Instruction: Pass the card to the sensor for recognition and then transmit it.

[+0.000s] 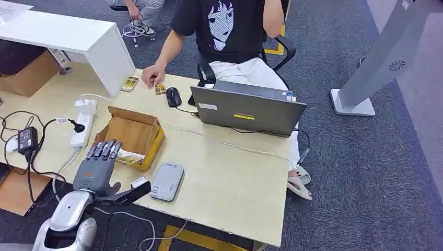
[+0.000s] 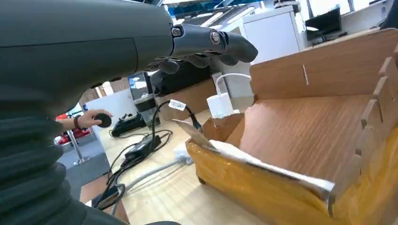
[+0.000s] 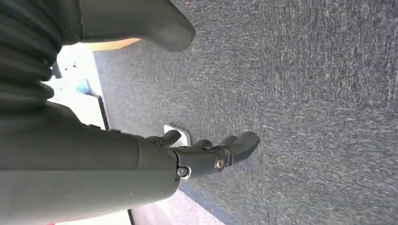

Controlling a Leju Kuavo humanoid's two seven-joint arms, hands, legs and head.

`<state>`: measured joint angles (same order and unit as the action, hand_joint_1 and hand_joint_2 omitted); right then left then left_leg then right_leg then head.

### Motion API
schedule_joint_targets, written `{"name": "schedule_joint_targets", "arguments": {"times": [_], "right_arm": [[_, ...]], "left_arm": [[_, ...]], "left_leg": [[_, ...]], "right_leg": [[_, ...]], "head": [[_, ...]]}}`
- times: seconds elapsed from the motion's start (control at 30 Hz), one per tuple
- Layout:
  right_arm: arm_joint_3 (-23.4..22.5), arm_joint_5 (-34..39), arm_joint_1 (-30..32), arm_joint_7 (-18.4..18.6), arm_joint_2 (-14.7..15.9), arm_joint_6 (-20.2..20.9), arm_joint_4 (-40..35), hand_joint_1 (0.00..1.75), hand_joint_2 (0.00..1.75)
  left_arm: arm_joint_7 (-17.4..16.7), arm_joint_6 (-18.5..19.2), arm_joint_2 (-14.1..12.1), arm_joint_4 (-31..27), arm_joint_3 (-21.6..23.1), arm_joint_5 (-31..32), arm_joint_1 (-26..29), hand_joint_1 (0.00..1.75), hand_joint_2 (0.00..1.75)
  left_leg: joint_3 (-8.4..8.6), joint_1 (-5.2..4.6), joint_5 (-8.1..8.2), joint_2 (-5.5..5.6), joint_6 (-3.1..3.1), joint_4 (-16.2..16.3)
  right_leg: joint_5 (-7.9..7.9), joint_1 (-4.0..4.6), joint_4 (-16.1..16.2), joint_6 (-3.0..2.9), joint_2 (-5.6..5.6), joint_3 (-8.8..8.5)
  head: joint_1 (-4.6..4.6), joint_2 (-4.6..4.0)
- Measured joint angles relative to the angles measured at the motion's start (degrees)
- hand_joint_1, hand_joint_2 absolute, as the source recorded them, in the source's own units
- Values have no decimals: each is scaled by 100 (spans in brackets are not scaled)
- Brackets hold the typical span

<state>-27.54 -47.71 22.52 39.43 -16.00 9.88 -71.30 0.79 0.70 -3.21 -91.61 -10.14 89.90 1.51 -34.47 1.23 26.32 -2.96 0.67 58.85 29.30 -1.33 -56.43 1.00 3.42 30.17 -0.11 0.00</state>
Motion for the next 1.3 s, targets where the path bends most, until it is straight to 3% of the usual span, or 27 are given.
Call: {"name": "schedule_joint_targets", "arguments": {"times": [0.77,0.8,0.83,1.3], "right_arm": [[116,-52,62,9,0,50,-22,0,175],[116,-92,61,7,0,52,-24,0,175],[116,-103,61,0,0,54,-24,0,175],[116,-116,59,-20,0,85,-37,0,175]], "left_arm": [[-352,-123,-323,1028,422,0,-474,0,175],[-367,-114,-332,1049,422,0,-479,31,175],[-385,-101,-350,1067,422,0,-482,98,175],[-463,-81,-470,1224,422,7,-594,98,175]], "left_leg": [[-1,0,0,-1,0,0],[-1,0,0,-1,0,0],[-1,0,0,-1,0,0],[0,0,0,-2,0,0]], "right_leg": [[0,0,0,0,-1,0],[0,0,0,0,-1,0],[0,0,0,0,-1,0],[0,0,0,0,-2,-13]], "head": [[2,0],[2,0],[0,0],[2,0]]}}
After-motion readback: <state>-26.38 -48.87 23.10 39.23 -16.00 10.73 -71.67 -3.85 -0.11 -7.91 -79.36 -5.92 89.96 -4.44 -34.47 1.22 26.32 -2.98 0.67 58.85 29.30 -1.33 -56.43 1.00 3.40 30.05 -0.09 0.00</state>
